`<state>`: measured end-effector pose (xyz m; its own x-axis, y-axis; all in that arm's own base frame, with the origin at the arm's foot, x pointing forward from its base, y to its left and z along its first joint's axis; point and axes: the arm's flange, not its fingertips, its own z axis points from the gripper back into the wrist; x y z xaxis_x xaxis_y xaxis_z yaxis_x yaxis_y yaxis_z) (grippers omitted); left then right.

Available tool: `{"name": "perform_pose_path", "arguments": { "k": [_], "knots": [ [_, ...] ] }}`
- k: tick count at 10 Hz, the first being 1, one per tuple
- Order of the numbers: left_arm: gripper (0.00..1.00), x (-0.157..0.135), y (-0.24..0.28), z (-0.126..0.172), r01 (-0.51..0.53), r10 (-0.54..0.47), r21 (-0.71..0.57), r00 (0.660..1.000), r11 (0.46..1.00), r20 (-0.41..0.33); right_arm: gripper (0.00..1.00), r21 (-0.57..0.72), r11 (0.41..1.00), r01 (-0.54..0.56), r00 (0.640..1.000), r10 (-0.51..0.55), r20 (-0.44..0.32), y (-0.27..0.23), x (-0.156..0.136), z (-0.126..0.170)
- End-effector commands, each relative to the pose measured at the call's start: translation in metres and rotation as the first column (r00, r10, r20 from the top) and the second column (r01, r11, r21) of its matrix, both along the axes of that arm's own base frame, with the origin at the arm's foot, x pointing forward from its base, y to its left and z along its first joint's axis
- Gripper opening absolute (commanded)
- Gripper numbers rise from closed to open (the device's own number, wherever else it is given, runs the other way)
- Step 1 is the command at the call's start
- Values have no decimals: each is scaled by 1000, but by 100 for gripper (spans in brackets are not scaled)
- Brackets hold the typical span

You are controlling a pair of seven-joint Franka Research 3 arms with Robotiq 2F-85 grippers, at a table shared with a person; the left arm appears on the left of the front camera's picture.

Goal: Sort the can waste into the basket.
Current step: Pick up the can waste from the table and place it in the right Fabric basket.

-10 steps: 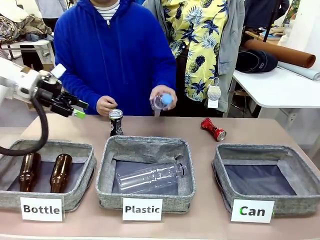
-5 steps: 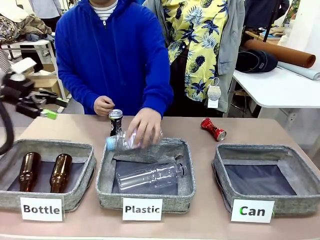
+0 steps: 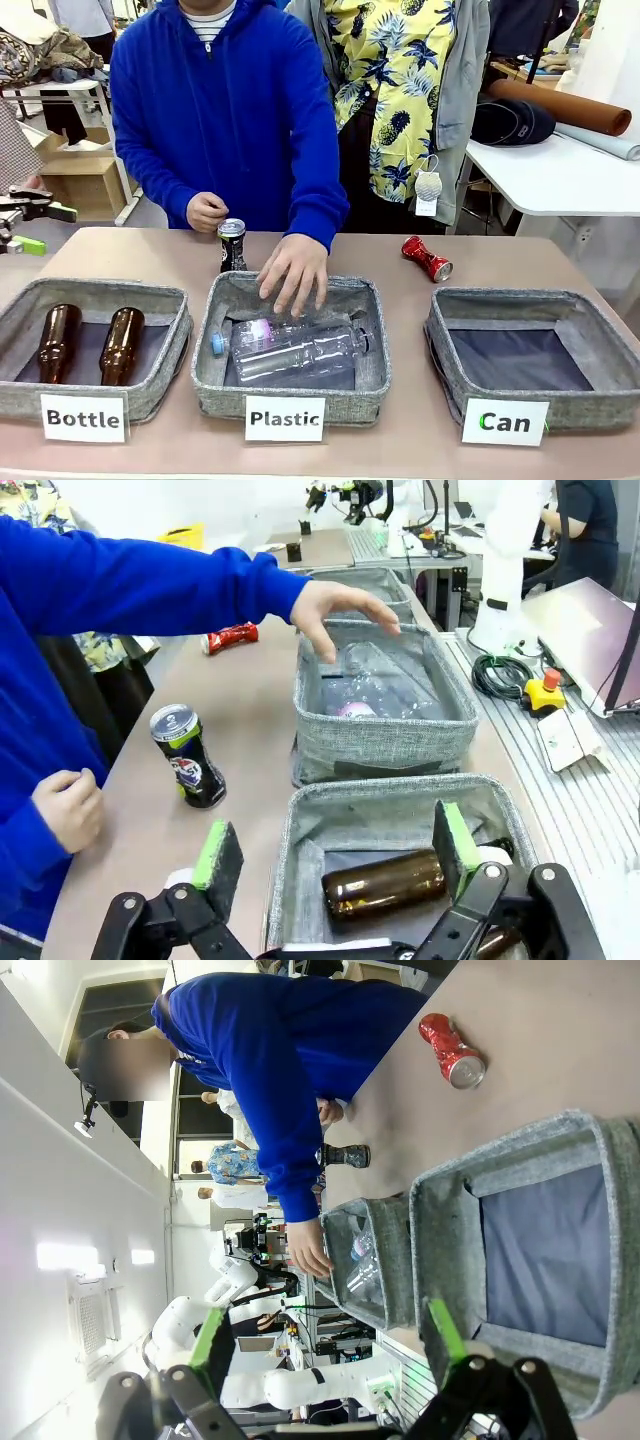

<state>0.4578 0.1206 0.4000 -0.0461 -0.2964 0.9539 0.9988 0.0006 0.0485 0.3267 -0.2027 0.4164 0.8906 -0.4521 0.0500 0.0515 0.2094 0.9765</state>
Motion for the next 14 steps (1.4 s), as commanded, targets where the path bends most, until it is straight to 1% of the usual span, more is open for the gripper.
{"name": "perform_pose_path", "arguments": {
  "k": [1,3,5,6,8,10,12,14],
  "knots": [
    [100,4,-10,-1,18,-18,14,1000,1000,4,100,-3,1000,-4,1000,4,26,0,-1,1],
    [100,23,-28,-5,-11,11,42,1000,999,-5,100,-3,1000,-4,1000,4,26,0,-1,1],
    [100,63,-73,-19,-5,9,123,999,992,-34,100,-3,1000,-4,1000,4,26,0,-1,1],
    [100,83,-100,-30,-13,18,164,999,986,-31,100,-3,1000,-4,1000,4,26,0,-1,1],
    [100,111,-139,-45,-50,48,212,999,976,18,100,-3,1000,-4,1000,4,26,0,-1,1],
    [100,140,-169,-61,-67,68,238,998,969,5,100,-3,1000,-4,1000,4,26,0,-1,1],
    [100,154,-182,-76,-49,58,239,998,970,-33,100,-3,1000,-4,1000,4,26,0,-1,1],
    [100,166,-192,-87,-66,76,219,997,973,-35,100,-3,1000,-4,1000,4,26,0,-1,1]
  ]
}}
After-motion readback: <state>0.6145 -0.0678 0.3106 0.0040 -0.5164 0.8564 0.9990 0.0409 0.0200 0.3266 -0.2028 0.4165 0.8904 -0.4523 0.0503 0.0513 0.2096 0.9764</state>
